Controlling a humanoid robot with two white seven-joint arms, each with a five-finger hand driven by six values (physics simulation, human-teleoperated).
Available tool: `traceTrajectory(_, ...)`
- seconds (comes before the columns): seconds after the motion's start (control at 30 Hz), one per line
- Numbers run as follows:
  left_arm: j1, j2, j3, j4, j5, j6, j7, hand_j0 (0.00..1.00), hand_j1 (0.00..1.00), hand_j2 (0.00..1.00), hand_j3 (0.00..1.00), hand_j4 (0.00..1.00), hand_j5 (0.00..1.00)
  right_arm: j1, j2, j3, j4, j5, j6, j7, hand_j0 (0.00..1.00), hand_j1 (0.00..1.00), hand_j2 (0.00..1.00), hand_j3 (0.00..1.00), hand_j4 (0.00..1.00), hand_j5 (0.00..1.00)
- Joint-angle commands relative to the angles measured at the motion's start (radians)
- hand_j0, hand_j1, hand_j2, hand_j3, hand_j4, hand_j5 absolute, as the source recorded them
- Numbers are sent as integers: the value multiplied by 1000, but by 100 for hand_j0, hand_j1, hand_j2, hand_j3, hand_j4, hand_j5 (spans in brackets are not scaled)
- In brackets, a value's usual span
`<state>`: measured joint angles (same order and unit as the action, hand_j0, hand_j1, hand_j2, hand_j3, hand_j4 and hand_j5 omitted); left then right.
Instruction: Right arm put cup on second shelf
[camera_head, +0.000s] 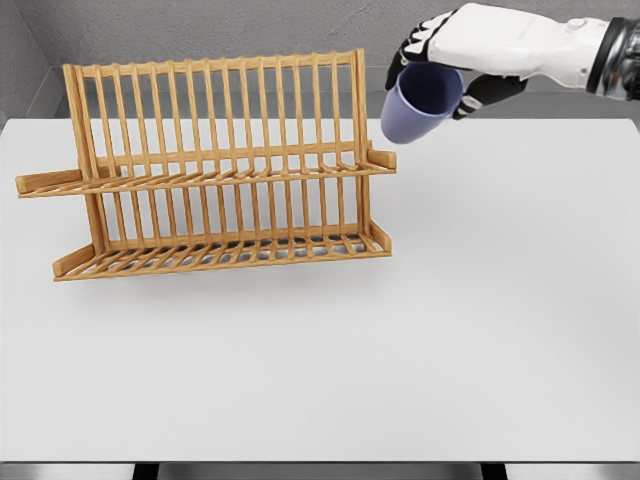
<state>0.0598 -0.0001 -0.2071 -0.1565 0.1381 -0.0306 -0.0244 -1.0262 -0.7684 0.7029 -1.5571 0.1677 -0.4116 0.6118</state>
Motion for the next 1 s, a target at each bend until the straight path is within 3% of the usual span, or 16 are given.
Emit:
traceTrajectory(0.0, -2, 0, 0, 0, 0, 0, 0, 100, 100, 100, 100, 100, 100, 0, 1, -2, -24, -4, 4, -1, 64, 64, 64, 64, 64, 64)
traceTrajectory(0.37, 0, 0, 0, 0, 0, 0, 0, 100, 100, 100, 100, 100, 100, -6, 28, 0, -113, -4, 7, -1, 64, 64, 64, 64, 64, 64)
traceTrajectory(0.97, -2, 0, 0, -1, 0, 0, 0, 100, 100, 100, 100, 100, 100, 2, 44, 76, -113, 19, 8, -1, 64, 64, 64, 64, 64, 64)
